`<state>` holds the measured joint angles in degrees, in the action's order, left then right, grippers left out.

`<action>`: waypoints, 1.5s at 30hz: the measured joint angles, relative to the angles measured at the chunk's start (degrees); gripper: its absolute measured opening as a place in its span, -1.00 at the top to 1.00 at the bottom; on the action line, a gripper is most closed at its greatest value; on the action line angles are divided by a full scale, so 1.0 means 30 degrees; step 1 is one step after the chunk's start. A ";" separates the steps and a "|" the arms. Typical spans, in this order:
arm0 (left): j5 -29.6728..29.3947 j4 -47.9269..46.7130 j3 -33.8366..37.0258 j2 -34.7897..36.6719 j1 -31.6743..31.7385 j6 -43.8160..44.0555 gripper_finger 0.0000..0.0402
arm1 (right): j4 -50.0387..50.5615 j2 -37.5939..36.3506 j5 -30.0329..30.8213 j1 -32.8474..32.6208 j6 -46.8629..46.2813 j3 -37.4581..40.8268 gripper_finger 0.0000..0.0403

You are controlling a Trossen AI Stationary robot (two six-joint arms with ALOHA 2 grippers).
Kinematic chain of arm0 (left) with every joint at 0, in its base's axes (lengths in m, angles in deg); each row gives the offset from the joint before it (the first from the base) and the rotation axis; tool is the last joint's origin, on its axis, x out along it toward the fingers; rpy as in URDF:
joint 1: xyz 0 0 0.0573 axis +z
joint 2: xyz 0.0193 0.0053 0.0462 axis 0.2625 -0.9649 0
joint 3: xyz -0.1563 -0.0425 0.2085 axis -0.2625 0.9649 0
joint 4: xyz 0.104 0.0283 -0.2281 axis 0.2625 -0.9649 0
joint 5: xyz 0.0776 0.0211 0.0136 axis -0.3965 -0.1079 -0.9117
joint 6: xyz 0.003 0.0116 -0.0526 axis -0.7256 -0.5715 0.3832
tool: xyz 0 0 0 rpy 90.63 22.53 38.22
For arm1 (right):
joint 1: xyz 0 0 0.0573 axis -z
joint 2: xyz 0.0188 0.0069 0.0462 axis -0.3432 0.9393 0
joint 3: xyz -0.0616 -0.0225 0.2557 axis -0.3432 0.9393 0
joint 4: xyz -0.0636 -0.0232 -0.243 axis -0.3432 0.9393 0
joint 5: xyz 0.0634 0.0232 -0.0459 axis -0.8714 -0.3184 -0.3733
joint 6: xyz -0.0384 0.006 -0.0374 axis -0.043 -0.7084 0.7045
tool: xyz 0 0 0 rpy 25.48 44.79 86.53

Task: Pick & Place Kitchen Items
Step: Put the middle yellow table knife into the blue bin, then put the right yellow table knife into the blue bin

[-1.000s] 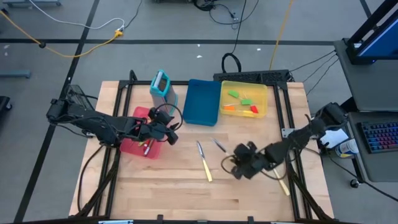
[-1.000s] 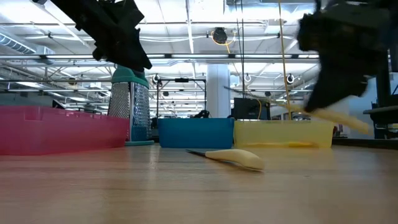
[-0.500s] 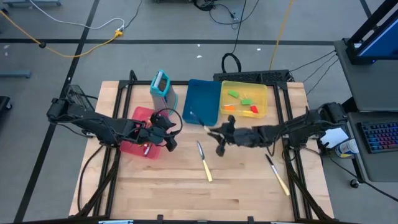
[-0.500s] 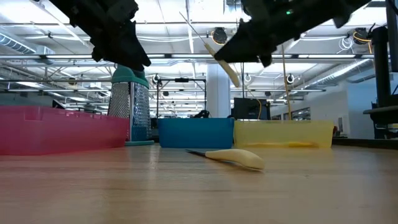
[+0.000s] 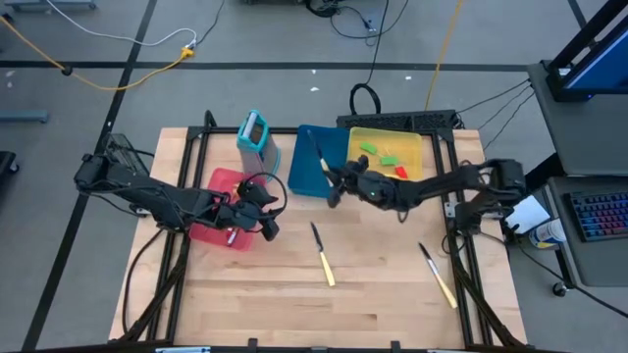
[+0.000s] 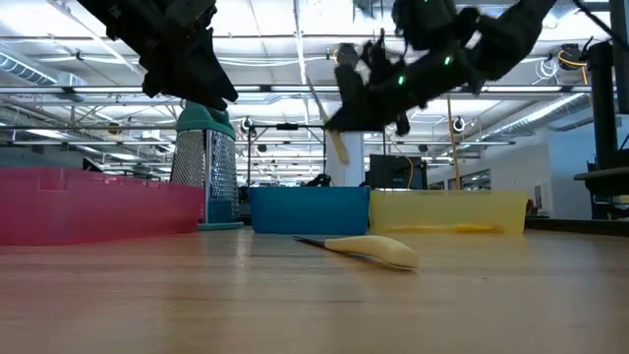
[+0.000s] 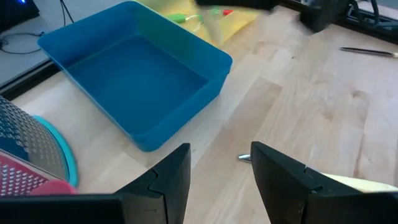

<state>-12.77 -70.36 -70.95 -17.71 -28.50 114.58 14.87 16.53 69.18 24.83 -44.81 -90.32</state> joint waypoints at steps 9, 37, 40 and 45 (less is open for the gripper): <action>-0.0007 -0.0007 0.0000 0.0000 -0.0117 0.0037 0.15 | 0.0099 0.3411 -0.0109 0.1898 -0.2706 0.0022 0.73; -0.0022 -0.0102 -0.0007 0.0000 -0.0102 -0.0116 0.15 | -0.0380 0.4255 -0.3185 0.3134 -0.2218 -0.0007 0.23; -0.0022 -0.0102 -0.0007 0.0000 -0.0102 -0.0116 0.15 | -0.0676 0.4267 -0.3174 0.3005 -0.2178 0.0008 0.15; -0.0022 -0.0102 -0.0007 0.0000 -0.0102 -0.0116 0.15 | -0.1201 0.3988 -0.3124 0.2599 -0.0951 0.0022 0.07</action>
<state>-12.84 -70.67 -70.97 -17.71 -28.80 114.23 11.27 28.50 59.80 32.63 -47.66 -90.25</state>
